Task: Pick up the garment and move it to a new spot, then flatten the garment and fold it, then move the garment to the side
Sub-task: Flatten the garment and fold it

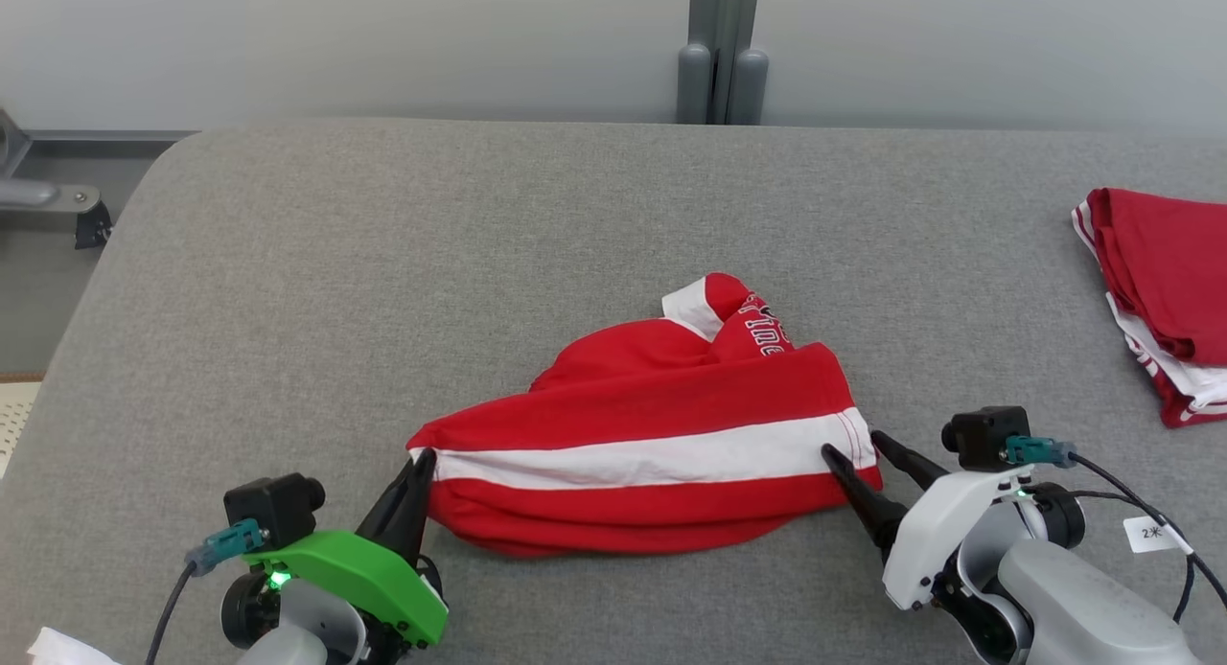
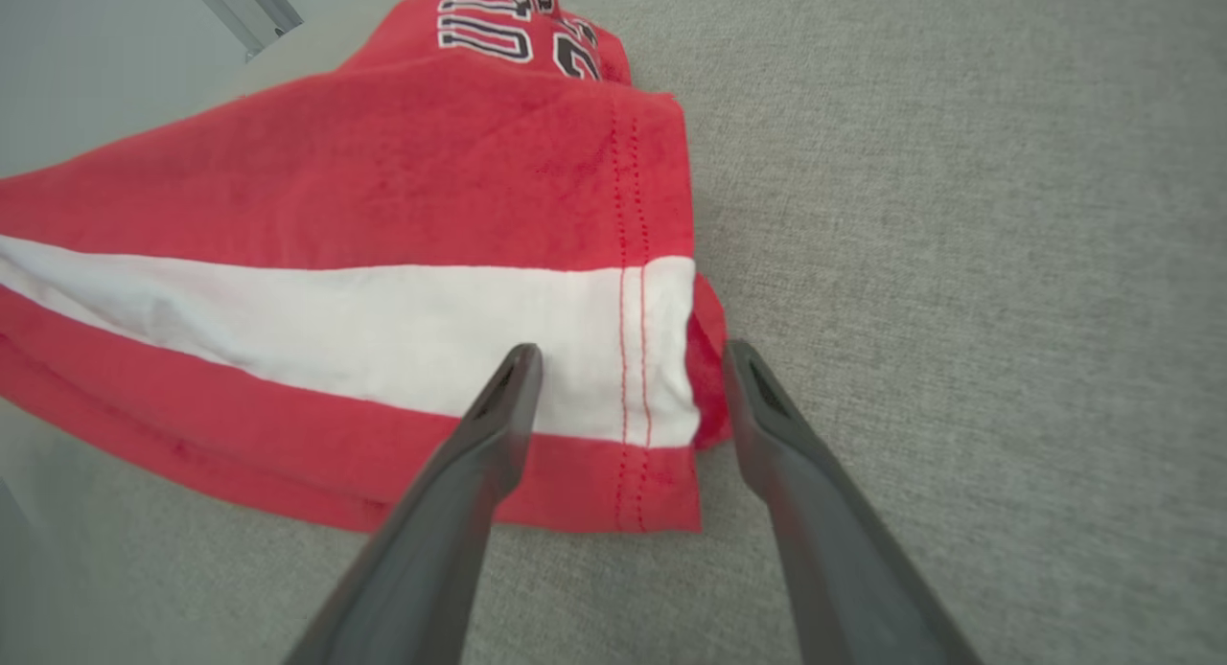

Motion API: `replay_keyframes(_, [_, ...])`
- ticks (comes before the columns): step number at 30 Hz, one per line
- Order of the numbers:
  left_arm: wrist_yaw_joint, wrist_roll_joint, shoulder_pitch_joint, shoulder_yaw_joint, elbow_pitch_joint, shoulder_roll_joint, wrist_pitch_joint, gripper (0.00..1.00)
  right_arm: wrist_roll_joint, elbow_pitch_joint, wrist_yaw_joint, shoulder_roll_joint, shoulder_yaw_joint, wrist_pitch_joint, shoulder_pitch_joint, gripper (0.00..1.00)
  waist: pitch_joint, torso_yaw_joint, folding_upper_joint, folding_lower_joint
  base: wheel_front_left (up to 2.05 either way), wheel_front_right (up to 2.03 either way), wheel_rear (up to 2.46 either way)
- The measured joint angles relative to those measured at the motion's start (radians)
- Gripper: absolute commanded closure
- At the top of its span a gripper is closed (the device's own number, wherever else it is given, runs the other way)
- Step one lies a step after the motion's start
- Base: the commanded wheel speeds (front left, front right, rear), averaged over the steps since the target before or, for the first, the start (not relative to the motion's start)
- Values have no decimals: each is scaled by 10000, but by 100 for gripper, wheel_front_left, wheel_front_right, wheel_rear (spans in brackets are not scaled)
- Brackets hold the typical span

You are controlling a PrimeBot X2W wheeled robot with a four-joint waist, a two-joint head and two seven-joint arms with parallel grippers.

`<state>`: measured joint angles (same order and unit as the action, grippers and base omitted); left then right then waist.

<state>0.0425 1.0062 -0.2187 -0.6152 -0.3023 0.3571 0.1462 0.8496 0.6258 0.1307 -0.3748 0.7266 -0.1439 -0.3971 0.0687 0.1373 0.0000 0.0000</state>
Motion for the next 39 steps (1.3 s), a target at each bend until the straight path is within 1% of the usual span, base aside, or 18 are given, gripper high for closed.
replay_keyframes(1, [-21,-15,-5,-10,-15,-8,0,100,69,36,-2,-36,127,-102,-58,80,10,24,0,0,0,0,0])
replay_keyframes(2, [-29,-54,-16,-29,-44,-10,2,100,148,65,0,-77,278,-282,-121,100,24,45,0,0,0,0,0])
replay_keyframes(5, [-61,-81,-35,-75,-127,-8,31,100,384,127,0,-157,633,-566,-269,100,28,45,0,0,0,0,0])
replay_keyframes(10, [-59,-249,-72,-190,-171,10,92,100,683,35,0,-529,911,-940,-526,100,-46,-107,0,0,0,0,0])
replay_keyframes(13, [-102,-359,-284,-226,56,84,130,100,943,-265,0,-834,748,-1091,-709,100,-84,-271,0,0,0,0,0])
replay_keyframes(17, [-349,-548,-1119,-322,464,244,-332,100,1233,-884,0,-1340,276,-1147,-1205,100,-45,-485,0,0,0,0,0])
replay_keyframes(19, [-527,-627,-1981,-336,654,316,-771,100,1256,-1260,0,-1634,-167,-1175,-1698,100,77,-577,0,0,0,0,0])
replay_keyframes(21, [-708,-648,-2987,-314,692,259,-1181,100,1160,-1546,0,-1881,-677,-1177,-2337,100,253,-655,0,0,0,0,0])
replay_keyframes(23, [-901,-945,-4358,-337,504,199,-1526,100,947,-1789,0,-2119,-1058,-1179,-3126,100,520,-740,0,0,0,0,0])
replay_keyframes(27, [-1241,-1304,-7100,-169,-259,-395,-1609,100,504,-2011,0,-2320,-1710,-1179,-4920,100,1142,-918,0,0,0,0,0])
replay_keyframes(30, [-1473,-1881,-9426,-207,-1149,-972,-1210,100,82,-2034,0,-2506,-2297,-1187,-6577,100,1773,-1093,0,0,0,0,0])
replay_keyframes(31, [-1498,-2040,-9952,-211,-1392,-1110,-1011,100,-75,-2052,0,-2506,-2483,-1189,-6916,100,1944,-1143,0,0,0,0,0])
replay_keyframes(33, [-1580,-2305,-11068,-209,-2034,-1436,-368,100,-506,-2104,0,-2493,-2970,-1189,-7621,100,2366,-1274,0,0,0,0,0])
replay_keyframes(36, [-1655,-2612,-12058,-222,-2928,-1758,474,100,-1012,-2324,-2,-2522,-3453,-1189,-8125,100,2909,-1459,0,0,0,0,0])
replay_keyframes(39, [-1680,-2548,-12082,-550,-3588,-1975,748,100,-1200,-2690,0,-2433,-3576,-1189,-8008,100,3364,-1639,0,1,0,0,0])
